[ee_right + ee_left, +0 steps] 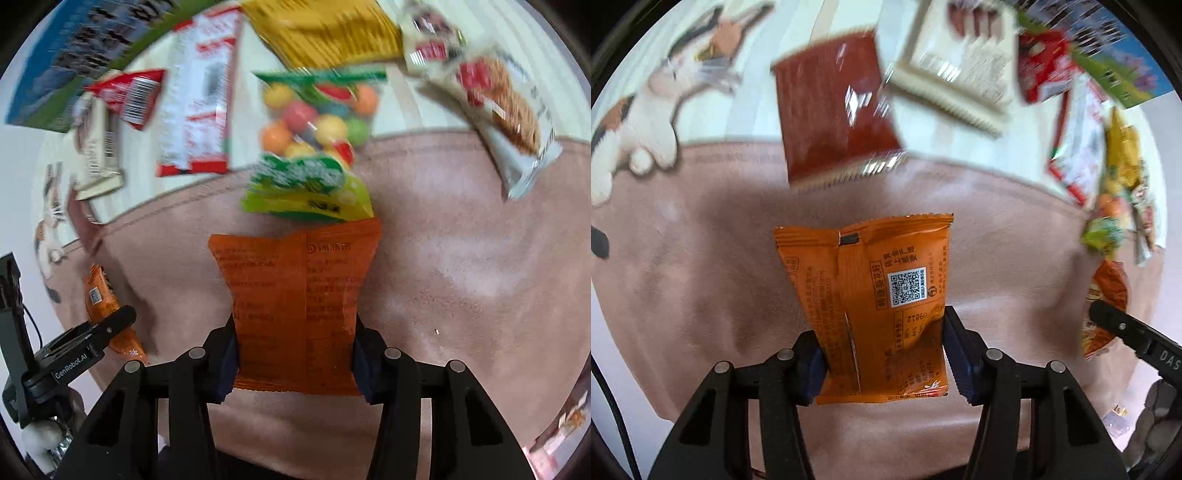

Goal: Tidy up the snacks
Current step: 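Grasp an orange packet with the left tool while the right tool grasps another orange packet, then lower both orange packets into the box and open both tools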

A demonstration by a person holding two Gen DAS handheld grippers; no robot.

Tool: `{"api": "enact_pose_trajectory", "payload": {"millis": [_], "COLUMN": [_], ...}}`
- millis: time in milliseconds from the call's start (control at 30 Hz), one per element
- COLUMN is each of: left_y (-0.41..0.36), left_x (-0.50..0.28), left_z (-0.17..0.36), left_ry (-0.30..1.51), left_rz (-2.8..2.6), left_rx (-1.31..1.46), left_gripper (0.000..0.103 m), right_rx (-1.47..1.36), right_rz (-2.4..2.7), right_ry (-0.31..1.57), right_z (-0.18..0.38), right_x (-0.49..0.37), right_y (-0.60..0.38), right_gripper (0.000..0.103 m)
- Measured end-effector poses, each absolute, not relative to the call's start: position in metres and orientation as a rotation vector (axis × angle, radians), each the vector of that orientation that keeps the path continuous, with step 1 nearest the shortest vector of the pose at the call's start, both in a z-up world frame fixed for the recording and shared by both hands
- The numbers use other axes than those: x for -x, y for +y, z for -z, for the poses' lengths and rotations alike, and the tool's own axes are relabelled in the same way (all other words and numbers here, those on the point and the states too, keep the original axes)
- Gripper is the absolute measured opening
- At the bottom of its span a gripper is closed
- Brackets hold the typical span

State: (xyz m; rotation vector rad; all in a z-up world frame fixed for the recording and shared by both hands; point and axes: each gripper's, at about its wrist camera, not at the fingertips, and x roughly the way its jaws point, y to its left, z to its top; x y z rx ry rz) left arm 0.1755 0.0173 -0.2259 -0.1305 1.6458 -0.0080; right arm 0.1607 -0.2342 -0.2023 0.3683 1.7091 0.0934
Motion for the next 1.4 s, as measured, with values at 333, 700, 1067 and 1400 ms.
{"api": "enact_pose_trajectory", "payload": {"millis": [333,700,1067,1400], "left_y": [0.0,-0.021,-0.001,0.017], "left_x": [-0.238,-0.398,-0.51,-0.559], "left_z": [0.054,-0.005,0.081,0.133], "left_ry": [1.384,1.245,1.412,1.521], "left_rz": [0.215,0.152,0.043,-0.002], "left_rx": [0.156,-0.049,-0.135,-0.029], "left_gripper": [0.053,0.053,0.053,0.077], "right_rx": [-0.421,-0.269,-0.163,-0.138], "right_rz": [-0.291,-0.236,-0.164,-0.103], "right_ry": [1.457,1.195,1.299,1.421], "right_z": [0.078,-0.004,0.056,0.122], "right_x": [-0.228,-0.391,-0.519,-0.568], "right_y": [-0.232,-0.232,-0.239,-0.241], "right_gripper": [0.052,0.052,0.052,0.093]}}
